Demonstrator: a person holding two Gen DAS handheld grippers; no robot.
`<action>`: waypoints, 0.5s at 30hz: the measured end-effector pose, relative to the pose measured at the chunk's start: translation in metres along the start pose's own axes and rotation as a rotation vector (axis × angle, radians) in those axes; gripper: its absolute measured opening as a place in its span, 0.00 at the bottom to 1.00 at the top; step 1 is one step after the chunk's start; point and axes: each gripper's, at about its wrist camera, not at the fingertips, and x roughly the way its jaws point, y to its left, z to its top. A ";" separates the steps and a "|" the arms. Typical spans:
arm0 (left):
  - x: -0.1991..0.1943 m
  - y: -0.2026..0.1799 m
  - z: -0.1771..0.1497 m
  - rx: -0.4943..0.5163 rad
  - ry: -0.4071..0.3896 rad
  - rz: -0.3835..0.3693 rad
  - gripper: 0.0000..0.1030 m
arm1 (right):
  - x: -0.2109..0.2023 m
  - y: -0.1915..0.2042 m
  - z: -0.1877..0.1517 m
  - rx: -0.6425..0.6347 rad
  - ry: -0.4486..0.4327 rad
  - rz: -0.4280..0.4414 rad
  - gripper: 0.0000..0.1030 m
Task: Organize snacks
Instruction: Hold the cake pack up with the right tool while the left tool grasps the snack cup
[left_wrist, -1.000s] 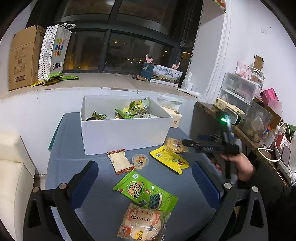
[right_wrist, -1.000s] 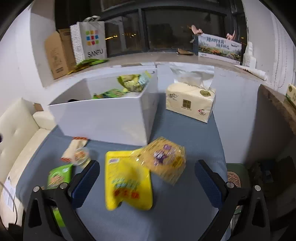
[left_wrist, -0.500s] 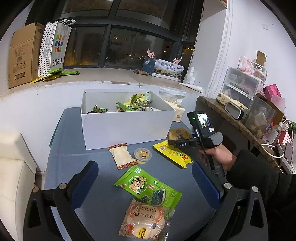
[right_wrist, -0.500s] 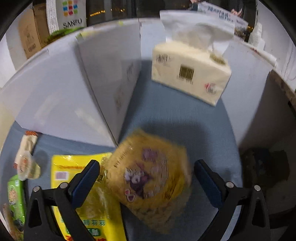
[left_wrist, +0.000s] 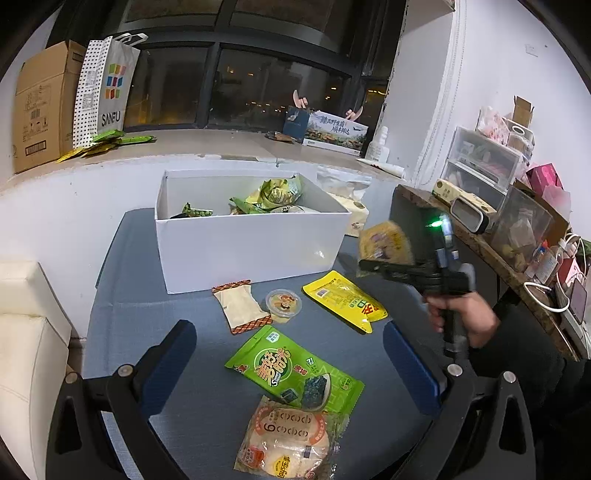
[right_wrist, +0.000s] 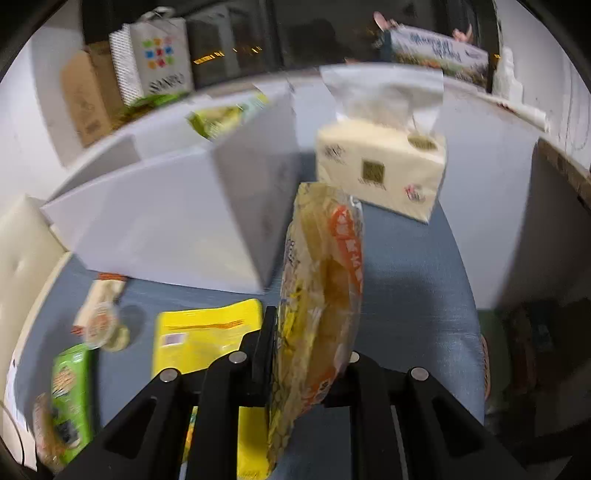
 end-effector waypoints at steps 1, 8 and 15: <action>0.005 -0.001 0.001 0.008 0.008 0.001 1.00 | -0.012 0.002 -0.001 0.000 -0.025 0.029 0.17; 0.080 -0.011 0.012 0.163 0.124 0.014 1.00 | -0.075 0.030 -0.019 -0.040 -0.129 0.088 0.17; 0.170 -0.008 0.018 0.223 0.278 0.020 1.00 | -0.110 0.053 -0.042 -0.062 -0.164 0.148 0.17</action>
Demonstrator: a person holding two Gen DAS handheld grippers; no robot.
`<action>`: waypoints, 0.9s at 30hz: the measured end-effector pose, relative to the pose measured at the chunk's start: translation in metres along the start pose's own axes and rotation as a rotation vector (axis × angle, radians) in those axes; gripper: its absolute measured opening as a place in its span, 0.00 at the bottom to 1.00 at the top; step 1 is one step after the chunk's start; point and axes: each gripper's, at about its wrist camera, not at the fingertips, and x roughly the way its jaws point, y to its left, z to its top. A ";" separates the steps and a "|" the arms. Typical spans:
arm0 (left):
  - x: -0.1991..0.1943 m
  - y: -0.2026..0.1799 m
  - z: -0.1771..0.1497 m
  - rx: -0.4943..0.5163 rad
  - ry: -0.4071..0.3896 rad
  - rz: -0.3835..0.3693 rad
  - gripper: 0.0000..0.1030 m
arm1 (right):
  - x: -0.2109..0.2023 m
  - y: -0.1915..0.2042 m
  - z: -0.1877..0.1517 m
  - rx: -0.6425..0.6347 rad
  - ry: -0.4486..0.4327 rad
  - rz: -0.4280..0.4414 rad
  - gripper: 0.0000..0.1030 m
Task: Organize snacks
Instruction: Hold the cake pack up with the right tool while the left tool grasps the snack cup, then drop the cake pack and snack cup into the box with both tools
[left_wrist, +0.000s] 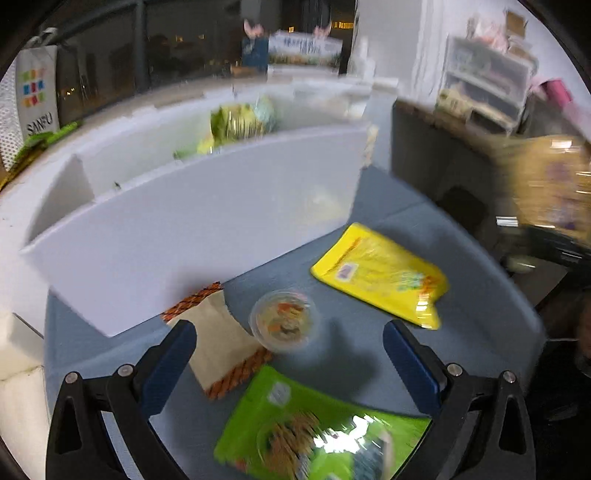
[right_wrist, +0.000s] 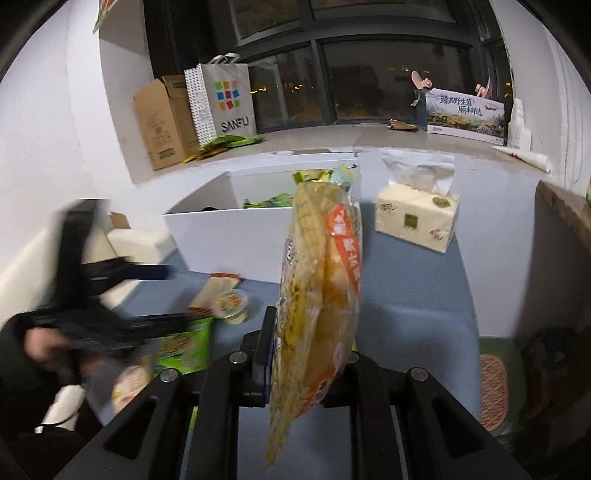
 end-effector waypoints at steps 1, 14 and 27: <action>0.009 0.002 0.002 0.002 0.021 0.008 0.96 | -0.002 0.001 -0.002 0.002 -0.004 0.006 0.17; -0.017 0.003 -0.007 0.021 -0.055 -0.035 0.50 | -0.017 0.012 -0.018 -0.016 -0.011 0.012 0.17; -0.142 0.058 0.023 -0.144 -0.397 -0.028 0.50 | 0.001 0.037 0.020 -0.043 -0.006 0.097 0.17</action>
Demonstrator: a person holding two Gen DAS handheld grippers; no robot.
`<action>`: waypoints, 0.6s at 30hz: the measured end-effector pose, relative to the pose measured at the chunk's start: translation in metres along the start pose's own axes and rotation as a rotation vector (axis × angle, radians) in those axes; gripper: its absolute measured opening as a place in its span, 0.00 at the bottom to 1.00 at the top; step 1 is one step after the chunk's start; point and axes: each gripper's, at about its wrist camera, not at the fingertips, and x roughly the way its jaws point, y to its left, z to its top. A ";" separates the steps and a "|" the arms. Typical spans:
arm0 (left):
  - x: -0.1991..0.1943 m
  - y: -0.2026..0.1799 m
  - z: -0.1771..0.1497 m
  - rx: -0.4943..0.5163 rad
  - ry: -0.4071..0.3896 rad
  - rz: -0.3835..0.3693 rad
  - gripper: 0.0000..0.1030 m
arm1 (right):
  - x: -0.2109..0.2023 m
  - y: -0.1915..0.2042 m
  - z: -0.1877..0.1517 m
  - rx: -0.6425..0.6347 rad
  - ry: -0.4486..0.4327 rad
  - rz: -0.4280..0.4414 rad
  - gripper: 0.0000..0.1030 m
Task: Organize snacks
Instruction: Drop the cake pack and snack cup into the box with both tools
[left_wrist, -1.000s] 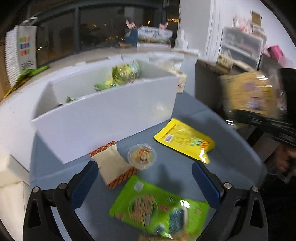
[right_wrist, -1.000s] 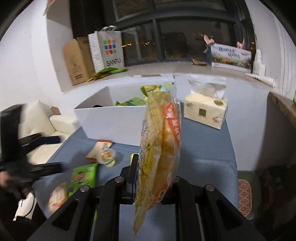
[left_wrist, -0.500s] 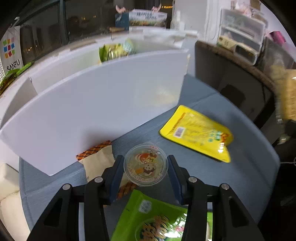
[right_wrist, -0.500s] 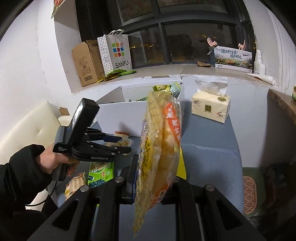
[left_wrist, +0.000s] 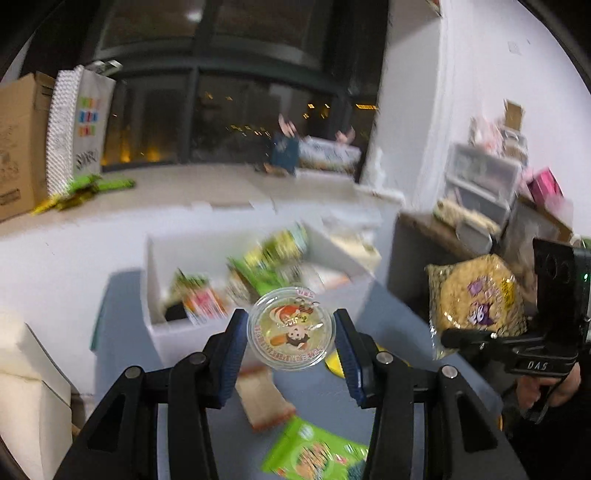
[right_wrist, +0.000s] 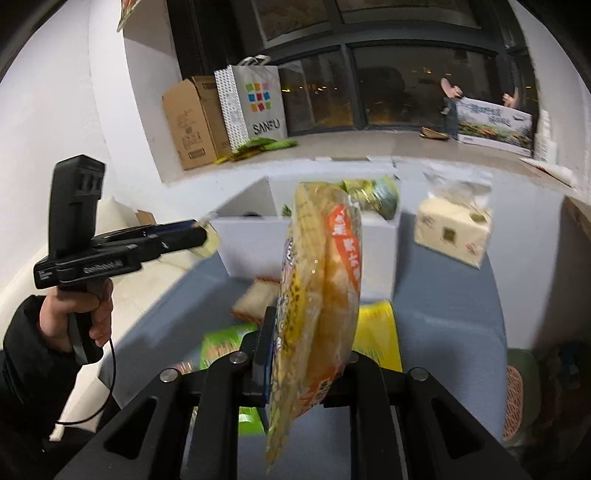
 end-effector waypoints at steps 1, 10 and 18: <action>0.001 0.007 0.009 -0.008 -0.013 0.006 0.50 | 0.003 0.004 0.010 -0.002 -0.004 0.005 0.17; 0.078 0.077 0.073 -0.093 0.032 0.093 0.50 | 0.080 0.010 0.119 -0.004 0.012 0.039 0.17; 0.136 0.111 0.078 -0.141 0.117 0.140 0.50 | 0.177 0.007 0.170 0.006 0.171 0.038 0.17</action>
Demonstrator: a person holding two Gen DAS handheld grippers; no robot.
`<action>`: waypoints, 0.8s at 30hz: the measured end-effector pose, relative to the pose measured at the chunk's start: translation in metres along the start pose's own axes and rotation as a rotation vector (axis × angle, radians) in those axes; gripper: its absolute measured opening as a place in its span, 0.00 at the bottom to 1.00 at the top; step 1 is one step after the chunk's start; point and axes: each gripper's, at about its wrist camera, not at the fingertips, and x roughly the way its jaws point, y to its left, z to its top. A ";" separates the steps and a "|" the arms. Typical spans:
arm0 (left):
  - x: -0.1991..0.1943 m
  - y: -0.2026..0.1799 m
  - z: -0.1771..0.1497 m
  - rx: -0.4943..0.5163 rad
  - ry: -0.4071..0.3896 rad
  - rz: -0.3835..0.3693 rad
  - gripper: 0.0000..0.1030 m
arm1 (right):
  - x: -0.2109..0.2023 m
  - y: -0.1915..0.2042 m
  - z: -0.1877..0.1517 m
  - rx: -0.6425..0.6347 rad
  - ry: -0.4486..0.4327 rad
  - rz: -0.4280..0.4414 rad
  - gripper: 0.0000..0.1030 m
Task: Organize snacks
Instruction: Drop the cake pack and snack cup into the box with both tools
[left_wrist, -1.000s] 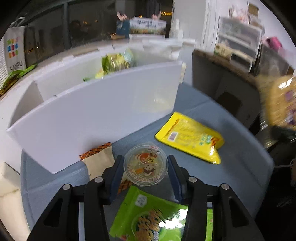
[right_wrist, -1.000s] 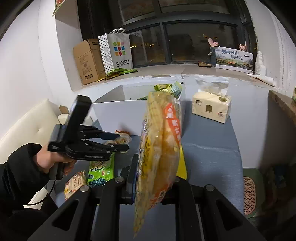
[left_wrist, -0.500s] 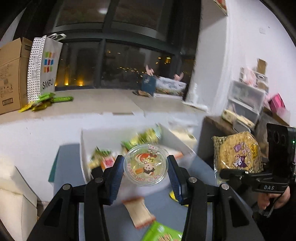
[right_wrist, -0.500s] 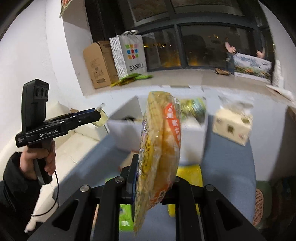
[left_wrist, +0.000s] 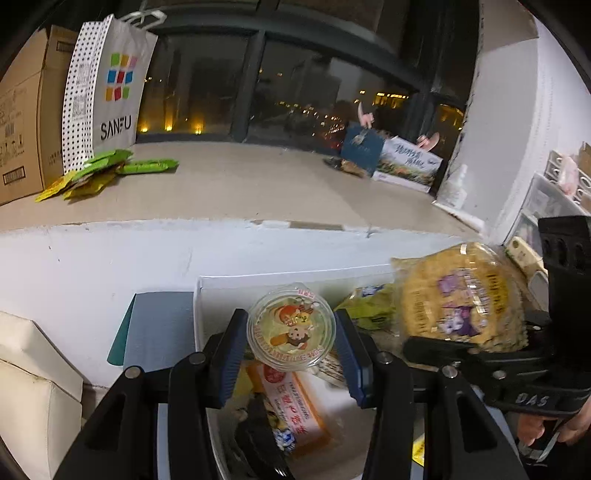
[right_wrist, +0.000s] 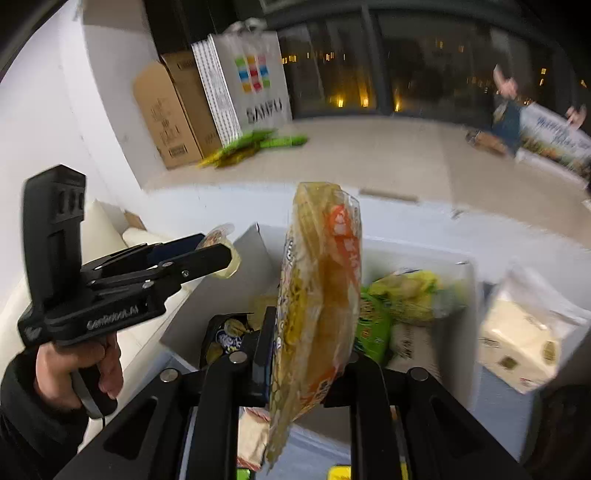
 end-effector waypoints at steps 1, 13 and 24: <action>0.004 0.002 0.001 0.001 0.011 0.012 0.50 | 0.011 0.000 0.004 0.005 0.016 -0.001 0.17; -0.001 0.025 -0.001 -0.040 -0.009 0.056 1.00 | 0.049 -0.011 0.018 0.058 0.036 -0.077 1.00; -0.048 -0.003 -0.006 0.020 -0.054 0.049 1.00 | -0.005 -0.009 0.003 0.013 -0.073 -0.132 1.00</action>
